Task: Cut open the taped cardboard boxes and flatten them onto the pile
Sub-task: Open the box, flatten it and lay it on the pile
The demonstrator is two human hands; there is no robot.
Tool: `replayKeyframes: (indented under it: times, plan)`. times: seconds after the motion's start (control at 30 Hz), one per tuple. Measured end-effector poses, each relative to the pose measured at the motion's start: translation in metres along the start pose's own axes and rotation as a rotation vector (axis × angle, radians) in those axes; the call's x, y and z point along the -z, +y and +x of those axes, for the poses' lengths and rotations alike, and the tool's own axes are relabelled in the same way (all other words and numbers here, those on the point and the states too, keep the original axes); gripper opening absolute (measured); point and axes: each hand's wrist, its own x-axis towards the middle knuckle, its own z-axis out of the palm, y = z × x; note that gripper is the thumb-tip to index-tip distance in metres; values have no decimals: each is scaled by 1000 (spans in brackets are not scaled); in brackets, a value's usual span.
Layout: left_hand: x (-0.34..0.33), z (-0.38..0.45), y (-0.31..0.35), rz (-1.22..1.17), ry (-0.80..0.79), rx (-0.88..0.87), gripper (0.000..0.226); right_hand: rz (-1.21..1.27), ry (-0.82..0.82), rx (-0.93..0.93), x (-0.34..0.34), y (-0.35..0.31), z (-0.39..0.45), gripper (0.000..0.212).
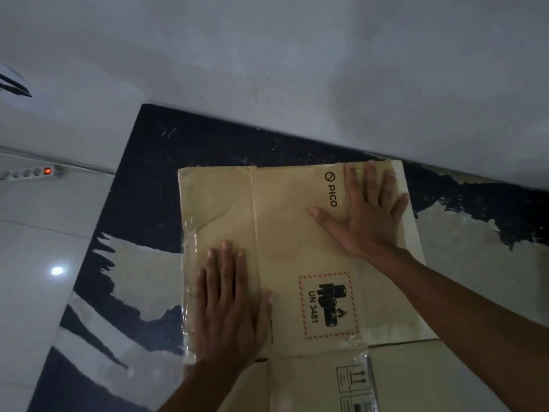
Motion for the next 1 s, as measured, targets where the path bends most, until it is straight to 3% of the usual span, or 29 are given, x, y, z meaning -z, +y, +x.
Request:
replayKeyframes:
  times: [0.17,0.33,1.0]
  plan:
    - [0,-3,-3,-1,19,-4,81,63,12,110,-12,21,-59,94]
    - [-1,-4,-2,-21,14,-6,81,101,100,-19,-49,32,-159,78]
    - [-3,-69,-19,-3,-41,68,79,68,152,11,-59,36,-159,74]
